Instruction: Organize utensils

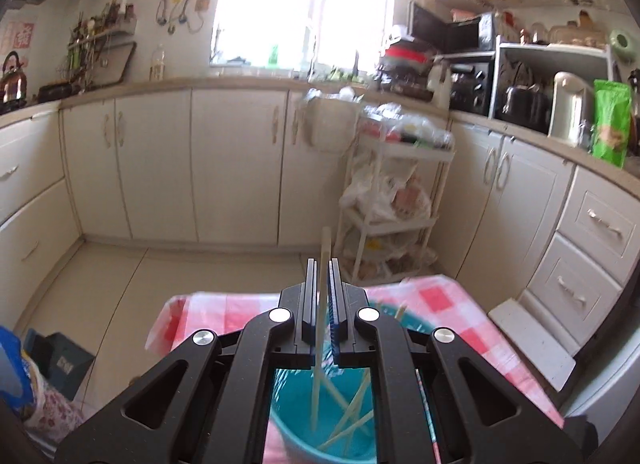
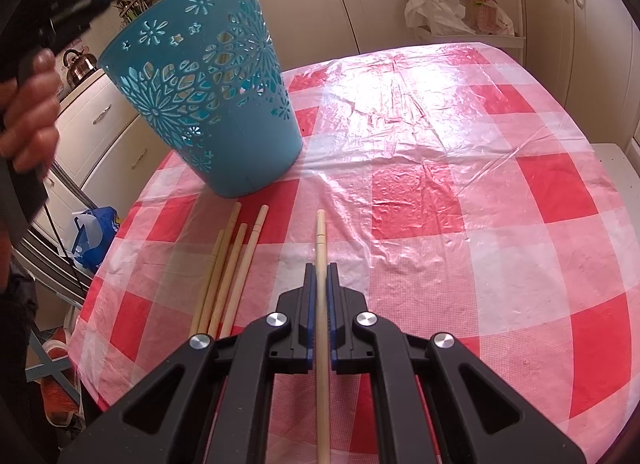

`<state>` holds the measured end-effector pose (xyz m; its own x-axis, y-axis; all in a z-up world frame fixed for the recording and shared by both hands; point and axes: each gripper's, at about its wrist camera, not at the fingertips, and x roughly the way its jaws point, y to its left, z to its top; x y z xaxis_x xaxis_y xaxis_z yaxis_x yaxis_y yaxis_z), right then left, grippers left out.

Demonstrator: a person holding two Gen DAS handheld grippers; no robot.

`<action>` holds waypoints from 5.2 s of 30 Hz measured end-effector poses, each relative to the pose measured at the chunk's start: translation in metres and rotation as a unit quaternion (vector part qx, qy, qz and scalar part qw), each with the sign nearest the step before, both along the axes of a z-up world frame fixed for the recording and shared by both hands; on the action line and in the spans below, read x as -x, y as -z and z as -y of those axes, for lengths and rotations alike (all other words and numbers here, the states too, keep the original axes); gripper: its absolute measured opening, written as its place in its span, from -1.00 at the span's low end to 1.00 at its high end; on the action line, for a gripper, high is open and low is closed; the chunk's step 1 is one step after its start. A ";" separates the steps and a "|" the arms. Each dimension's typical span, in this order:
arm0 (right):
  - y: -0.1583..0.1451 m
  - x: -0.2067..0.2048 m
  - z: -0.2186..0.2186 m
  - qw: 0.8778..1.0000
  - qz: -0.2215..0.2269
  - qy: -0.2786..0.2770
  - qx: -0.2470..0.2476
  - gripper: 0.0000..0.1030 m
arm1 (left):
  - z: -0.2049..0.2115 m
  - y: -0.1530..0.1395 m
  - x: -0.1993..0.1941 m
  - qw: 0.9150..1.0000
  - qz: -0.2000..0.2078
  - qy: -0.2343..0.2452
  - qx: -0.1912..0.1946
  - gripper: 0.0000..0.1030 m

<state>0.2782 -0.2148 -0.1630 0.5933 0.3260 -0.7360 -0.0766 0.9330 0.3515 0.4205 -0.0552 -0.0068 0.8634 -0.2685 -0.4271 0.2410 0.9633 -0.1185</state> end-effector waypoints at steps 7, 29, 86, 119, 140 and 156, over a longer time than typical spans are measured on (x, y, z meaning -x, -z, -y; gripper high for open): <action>-0.001 0.002 0.002 1.000 0.007 0.005 -0.003 -0.88 | -0.026 0.023 0.030 0.999 -0.007 -0.050 0.010 -0.23; -0.185 0.009 0.009 0.964 0.232 0.014 -0.126 -0.88 | -0.090 0.149 0.090 0.977 -0.125 -0.112 0.128 0.25; -0.060 -0.027 0.023 1.000 -0.011 0.004 -0.029 -0.90 | -0.111 0.162 0.085 0.962 -0.131 -0.117 0.208 0.37; -0.022 -0.130 -0.014 0.992 -0.031 0.073 0.101 -0.19 | -0.115 0.162 0.086 0.959 -0.131 -0.125 0.218 0.44; -0.175 -0.032 0.022 0.973 0.154 0.011 -0.172 -0.89 | -0.116 0.162 0.085 0.959 -0.132 -0.129 0.214 0.46; -0.183 -0.132 -0.070 0.974 0.220 0.050 -0.023 -0.53 | -0.118 0.163 0.086 0.958 -0.130 -0.129 0.221 0.47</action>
<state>0.4105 -0.1445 0.0202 0.8779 0.2779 -0.3899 -0.1392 0.9272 0.3477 0.3341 0.0625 -0.1700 0.8056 -0.2651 -0.5298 -0.0908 0.8285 -0.5526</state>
